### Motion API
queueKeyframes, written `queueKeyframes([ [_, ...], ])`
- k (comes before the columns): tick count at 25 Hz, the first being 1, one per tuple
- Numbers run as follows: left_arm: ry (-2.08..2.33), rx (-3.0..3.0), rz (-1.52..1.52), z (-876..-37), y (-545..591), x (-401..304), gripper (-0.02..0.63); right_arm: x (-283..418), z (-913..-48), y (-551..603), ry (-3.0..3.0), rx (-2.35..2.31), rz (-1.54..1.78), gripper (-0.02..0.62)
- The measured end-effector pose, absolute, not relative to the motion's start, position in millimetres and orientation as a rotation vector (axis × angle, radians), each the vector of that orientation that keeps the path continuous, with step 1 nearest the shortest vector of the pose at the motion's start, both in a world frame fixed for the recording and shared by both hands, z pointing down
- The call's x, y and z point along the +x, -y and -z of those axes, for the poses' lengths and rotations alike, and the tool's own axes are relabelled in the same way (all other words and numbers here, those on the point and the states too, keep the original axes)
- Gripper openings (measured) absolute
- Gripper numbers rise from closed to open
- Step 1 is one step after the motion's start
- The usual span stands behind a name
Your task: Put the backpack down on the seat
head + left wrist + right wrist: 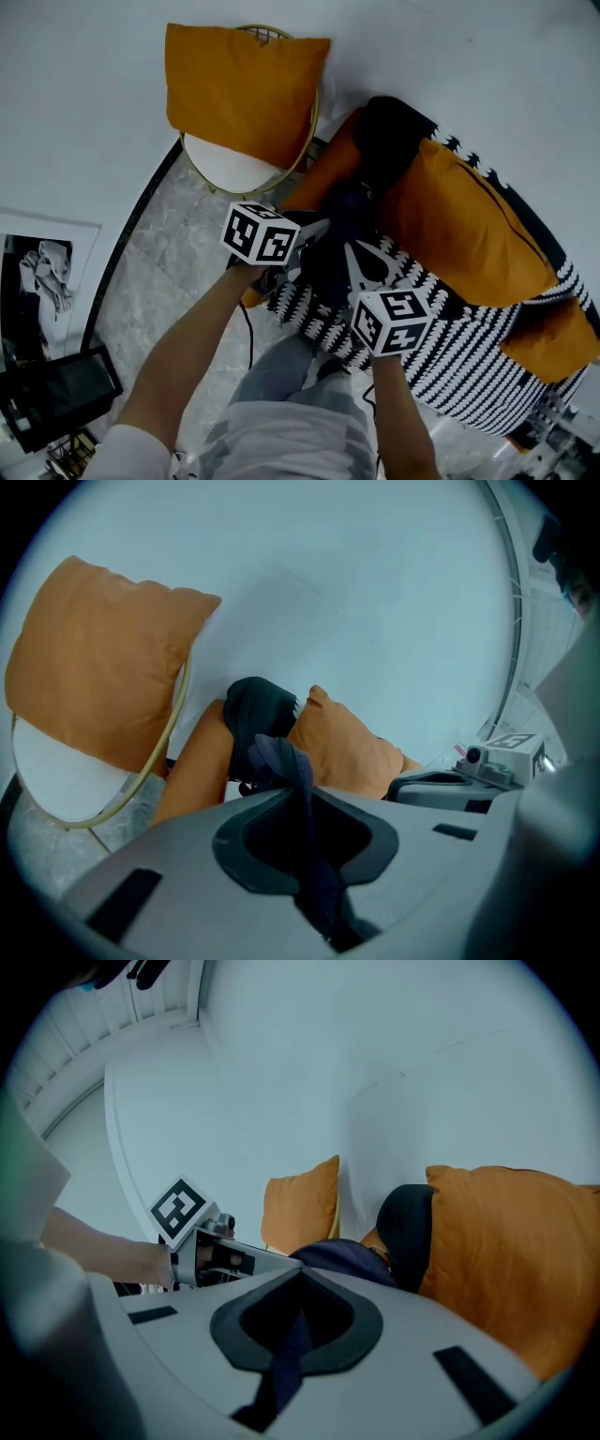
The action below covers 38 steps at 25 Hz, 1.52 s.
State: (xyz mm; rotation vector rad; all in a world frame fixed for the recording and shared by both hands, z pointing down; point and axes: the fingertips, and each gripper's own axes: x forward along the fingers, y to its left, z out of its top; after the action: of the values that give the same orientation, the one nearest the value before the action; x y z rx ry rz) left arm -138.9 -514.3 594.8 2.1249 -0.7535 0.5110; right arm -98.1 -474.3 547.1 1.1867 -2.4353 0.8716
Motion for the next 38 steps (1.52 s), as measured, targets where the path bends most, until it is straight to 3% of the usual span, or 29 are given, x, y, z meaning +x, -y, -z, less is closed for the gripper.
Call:
queueKeyframes([
  [10, 0.893, 2.088, -0.577, -611.5, 520.7, -159.7, 0.058, -108.6, -549.8, 480.2, 2.437, 1.145, -0.863, 0.002],
  [17, 1.000, 2.072, -0.597, -609.6, 524.0, -167.3, 0.218, -107.8, -546.4, 480.5, 2.439, 1.129, -0.857, 0.002],
  [38, 1.101, 2.096, -0.460, -554.5, 478.3, -133.7, 0.218, -81.4, -507.6, 448.5, 2.501, 1.111, -0.784, 0.002],
])
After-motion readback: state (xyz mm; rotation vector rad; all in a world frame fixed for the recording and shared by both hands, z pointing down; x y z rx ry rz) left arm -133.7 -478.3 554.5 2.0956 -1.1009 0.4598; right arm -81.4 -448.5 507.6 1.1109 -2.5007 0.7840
